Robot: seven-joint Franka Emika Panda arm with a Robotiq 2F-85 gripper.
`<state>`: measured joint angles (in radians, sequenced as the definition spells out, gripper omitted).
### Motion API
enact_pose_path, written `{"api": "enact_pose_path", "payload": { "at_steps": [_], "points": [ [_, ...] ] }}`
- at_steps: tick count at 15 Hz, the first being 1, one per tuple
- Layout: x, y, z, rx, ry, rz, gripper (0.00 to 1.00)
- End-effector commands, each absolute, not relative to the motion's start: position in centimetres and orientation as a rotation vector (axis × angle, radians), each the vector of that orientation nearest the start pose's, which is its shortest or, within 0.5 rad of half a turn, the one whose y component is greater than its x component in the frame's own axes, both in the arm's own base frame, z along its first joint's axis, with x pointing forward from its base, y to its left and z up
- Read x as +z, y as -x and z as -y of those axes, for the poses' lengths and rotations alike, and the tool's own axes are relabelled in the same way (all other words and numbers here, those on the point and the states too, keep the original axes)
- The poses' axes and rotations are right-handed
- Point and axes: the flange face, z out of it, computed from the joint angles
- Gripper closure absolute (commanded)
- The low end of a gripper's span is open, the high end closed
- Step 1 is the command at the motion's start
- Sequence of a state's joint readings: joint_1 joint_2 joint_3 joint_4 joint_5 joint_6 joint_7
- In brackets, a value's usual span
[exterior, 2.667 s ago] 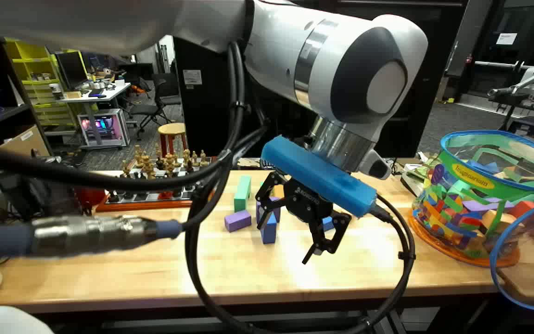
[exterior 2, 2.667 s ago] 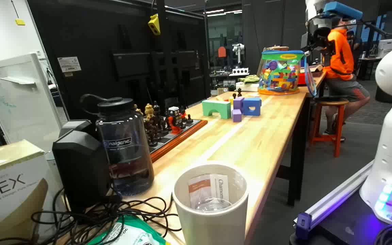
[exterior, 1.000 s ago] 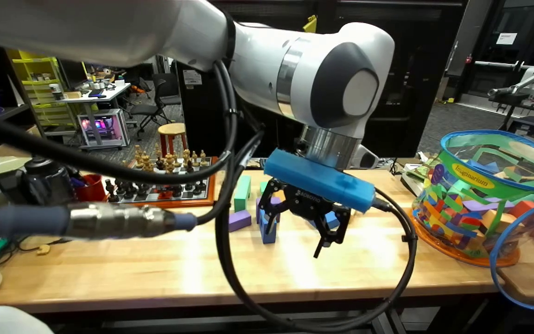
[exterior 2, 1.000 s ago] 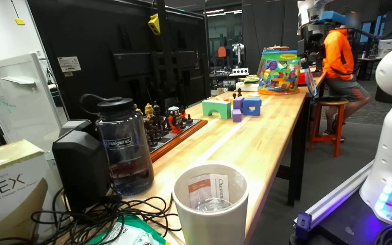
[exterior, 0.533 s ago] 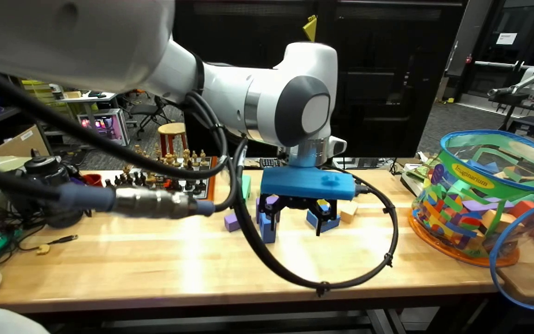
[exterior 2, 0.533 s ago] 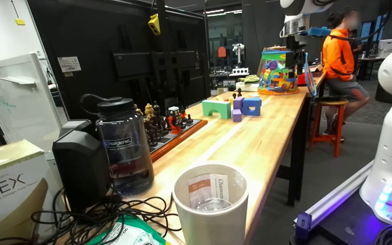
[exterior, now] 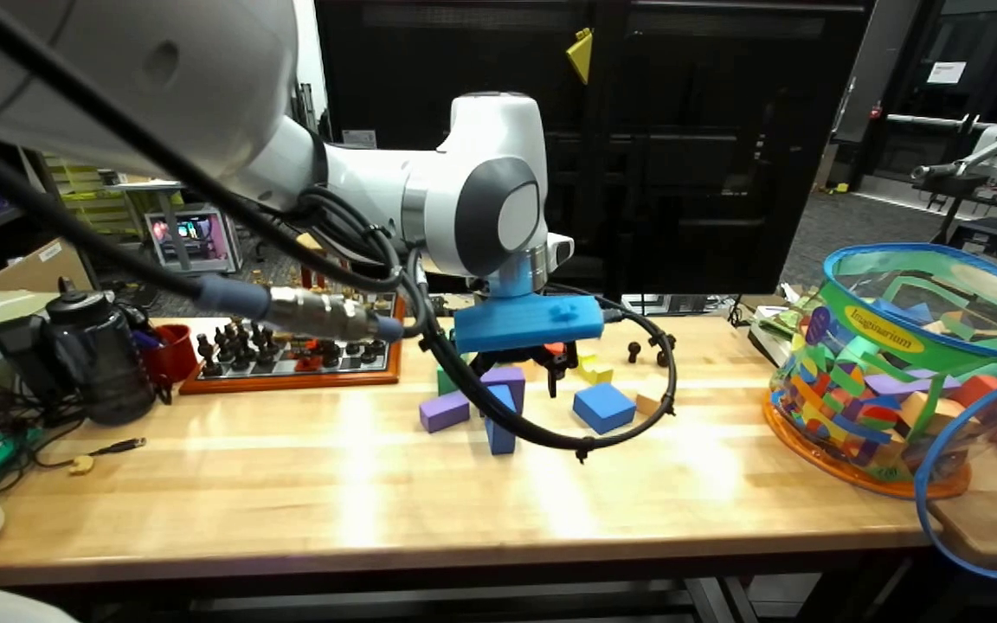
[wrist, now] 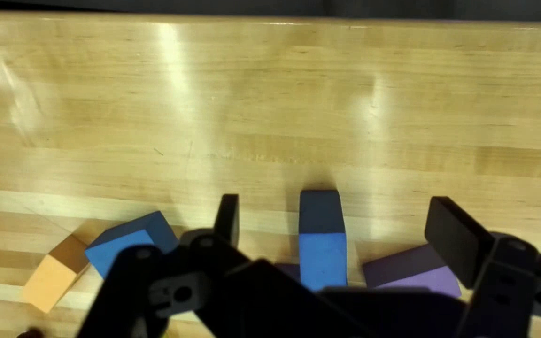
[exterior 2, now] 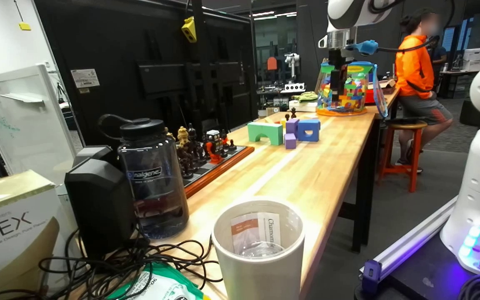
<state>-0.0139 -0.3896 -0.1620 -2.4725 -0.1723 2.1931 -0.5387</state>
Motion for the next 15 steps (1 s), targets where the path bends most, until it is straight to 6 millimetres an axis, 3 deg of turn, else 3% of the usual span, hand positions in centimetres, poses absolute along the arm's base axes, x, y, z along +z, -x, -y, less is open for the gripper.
{"api": "enact_pose_path", "payload": {
  "at_steps": [1,13,15],
  "points": [
    [44.13,-42.44,8.11,-0.114,3.167,0.756,0.00],
    [44.10,-42.47,8.16,-0.112,3.168,0.754,0.00],
    [43.70,-42.34,7.33,-0.084,3.142,0.703,0.00]
  ]
}}
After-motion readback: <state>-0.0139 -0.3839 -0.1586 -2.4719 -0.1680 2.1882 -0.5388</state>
